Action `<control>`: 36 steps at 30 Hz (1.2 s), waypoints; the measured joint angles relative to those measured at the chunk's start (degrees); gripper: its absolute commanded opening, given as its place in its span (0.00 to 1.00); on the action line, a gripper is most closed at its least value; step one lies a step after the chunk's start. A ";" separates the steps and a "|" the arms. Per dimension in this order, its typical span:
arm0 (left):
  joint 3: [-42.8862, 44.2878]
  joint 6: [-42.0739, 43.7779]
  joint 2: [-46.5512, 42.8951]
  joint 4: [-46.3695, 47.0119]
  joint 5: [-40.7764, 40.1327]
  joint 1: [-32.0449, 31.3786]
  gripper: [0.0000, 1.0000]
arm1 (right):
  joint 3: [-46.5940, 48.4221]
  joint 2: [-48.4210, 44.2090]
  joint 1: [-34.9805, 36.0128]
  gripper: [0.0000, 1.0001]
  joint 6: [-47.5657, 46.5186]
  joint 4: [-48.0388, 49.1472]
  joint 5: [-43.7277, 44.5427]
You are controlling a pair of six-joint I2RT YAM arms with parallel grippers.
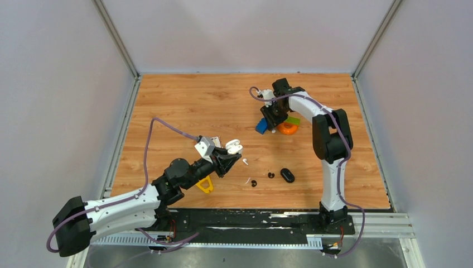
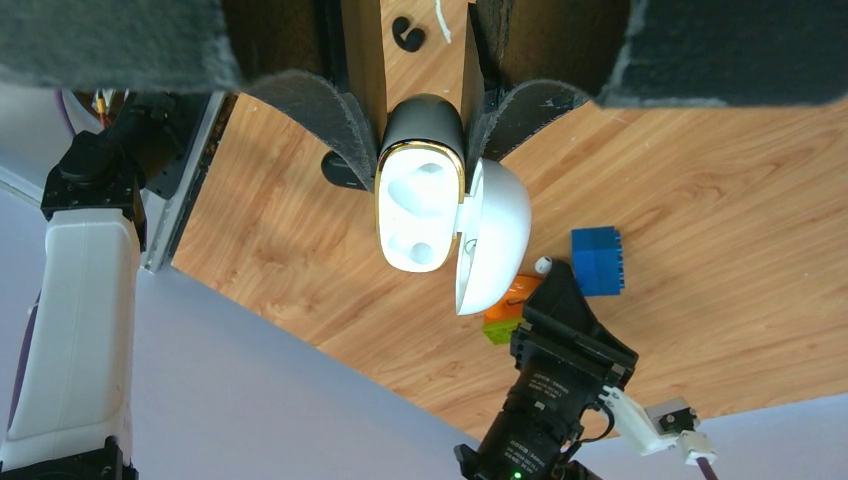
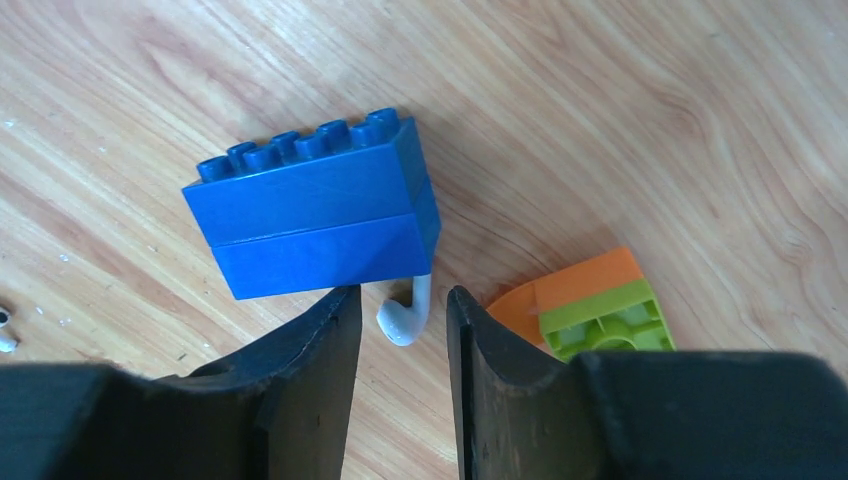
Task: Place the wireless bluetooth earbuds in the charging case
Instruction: Move the earbud to the center of the board.
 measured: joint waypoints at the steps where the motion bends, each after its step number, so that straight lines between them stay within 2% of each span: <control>1: -0.07 0.00 -0.20 -0.15 0.00 0.00 0.00 | 0.00 0.00 -0.02 0.38 0.13 0.00 0.52; 9: -0.11 -0.02 -0.57 -0.50 -0.15 0.00 0.00 | -0.35 0.00 0.28 0.37 0.90 0.68 3.93; 14: -0.11 -0.02 -0.55 -0.50 -0.15 0.00 0.00 | -1.20 0.00 1.16 0.27 0.79 0.70 5.29; 24: -0.48 -0.44 -0.85 -0.59 -0.15 0.00 0.00 | -5.57 -2.45 2.36 0.18 -2.45 1.49 4.52; 28: -0.50 -0.68 -1.55 -0.72 -0.15 0.00 0.00 | -10.75 -5.84 3.26 0.18 -6.95 1.11 1.70; 32: -0.50 -0.74 -2.27 -0.85 -0.11 0.00 0.00 | -17.07 -10.10 7.15 0.19 -15.17 -0.57 -1.53; 36: -0.50 -0.94 -2.45 -1.09 0.11 0.00 0.00 | -21.66 -13.38 12.24 0.28 -23.98 -2.60 -3.30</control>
